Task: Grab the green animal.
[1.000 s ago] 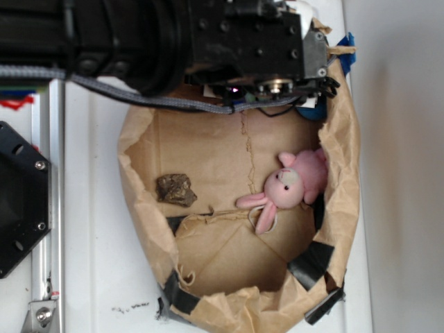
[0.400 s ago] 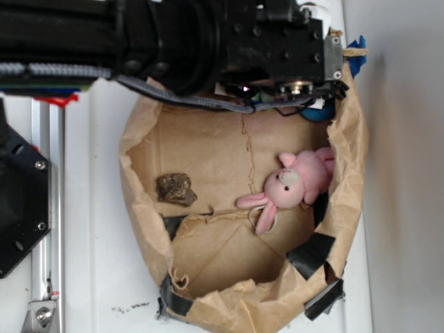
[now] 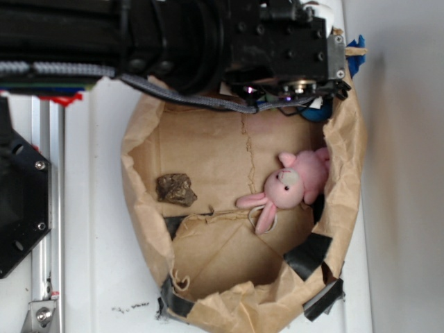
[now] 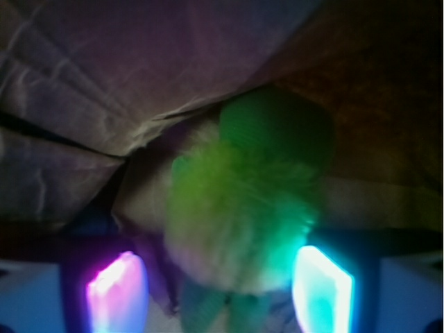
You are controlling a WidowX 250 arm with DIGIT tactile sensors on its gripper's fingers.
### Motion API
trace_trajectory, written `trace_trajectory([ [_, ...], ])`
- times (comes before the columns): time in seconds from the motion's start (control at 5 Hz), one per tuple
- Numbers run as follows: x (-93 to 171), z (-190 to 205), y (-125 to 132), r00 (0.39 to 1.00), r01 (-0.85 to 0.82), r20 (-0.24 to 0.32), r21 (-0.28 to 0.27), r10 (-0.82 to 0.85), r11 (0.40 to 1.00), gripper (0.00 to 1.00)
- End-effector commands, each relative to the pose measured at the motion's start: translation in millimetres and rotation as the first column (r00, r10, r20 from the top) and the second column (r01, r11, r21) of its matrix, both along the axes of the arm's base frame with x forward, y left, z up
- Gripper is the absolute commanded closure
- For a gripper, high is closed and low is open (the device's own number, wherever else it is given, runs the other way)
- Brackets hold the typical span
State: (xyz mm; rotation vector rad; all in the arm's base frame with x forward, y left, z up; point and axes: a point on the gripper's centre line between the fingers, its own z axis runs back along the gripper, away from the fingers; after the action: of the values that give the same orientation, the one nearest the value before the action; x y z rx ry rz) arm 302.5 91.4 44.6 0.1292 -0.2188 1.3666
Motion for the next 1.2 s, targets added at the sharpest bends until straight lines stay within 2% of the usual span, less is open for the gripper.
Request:
trace_trajectory([
  [0.0, -11, 6, 10, 1.000, 0.000, 0.003, 0.011, -0.001, 1.000, 1.00],
  [0.4, -6, 8, 11, 1.000, 0.020, 0.003, 0.010, -0.020, 1.000, 1.00],
  [0.6, -8, 15, 9, 0.999, 0.046, 0.013, -0.021, -0.046, 0.999, 1.00],
  [0.8, -16, 28, 2, 0.996, 0.080, 0.050, -0.042, -0.077, 0.996, 1.00],
  [1.0, -26, 43, -5, 0.993, 0.089, 0.083, -0.070, -0.083, 0.994, 0.60],
])
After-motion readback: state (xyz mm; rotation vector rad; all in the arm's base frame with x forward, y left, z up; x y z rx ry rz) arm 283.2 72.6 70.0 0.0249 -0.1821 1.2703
